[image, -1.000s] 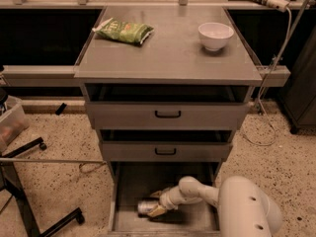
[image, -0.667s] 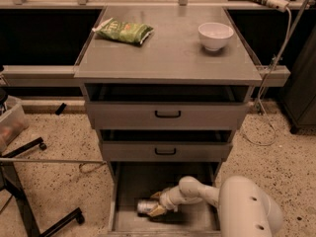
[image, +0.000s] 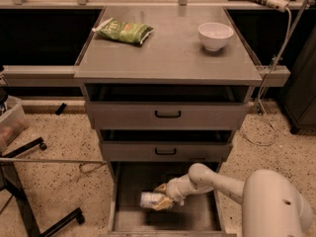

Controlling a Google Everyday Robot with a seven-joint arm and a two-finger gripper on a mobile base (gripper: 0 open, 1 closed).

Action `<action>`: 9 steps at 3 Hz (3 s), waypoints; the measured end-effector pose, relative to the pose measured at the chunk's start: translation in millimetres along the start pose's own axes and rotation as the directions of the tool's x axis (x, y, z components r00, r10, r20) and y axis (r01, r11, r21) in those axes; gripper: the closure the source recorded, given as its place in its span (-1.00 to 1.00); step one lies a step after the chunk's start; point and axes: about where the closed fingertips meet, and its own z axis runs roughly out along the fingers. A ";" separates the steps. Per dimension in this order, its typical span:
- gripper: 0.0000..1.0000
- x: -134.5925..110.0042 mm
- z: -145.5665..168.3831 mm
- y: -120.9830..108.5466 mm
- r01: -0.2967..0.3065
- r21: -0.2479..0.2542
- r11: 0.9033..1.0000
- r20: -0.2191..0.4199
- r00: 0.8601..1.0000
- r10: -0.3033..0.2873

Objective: Pick blue plastic bottle from bottom drawer and place on counter

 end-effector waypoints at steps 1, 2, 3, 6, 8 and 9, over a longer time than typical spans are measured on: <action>1.00 -56.8 -66.5 9.1 0.032 -0.041 0.999 0.007 0.999 -0.031; 1.00 -116.8 -134.1 18.8 0.086 -0.030 0.996 0.023 0.996 -0.085; 1.00 -166.4 -206.2 40.8 0.149 0.054 0.987 0.038 0.988 -0.151; 1.00 -297.8 -304.6 25.1 0.277 0.162 0.947 0.065 0.955 -0.290; 1.00 -418.8 -393.6 53.3 0.408 0.228 0.884 0.065 0.900 -0.432; 1.00 -418.8 -393.6 53.3 0.408 0.228 0.884 0.065 0.900 -0.432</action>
Offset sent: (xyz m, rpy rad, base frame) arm 0.0022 -0.0474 0.2960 0.0437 -0.1174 0.0979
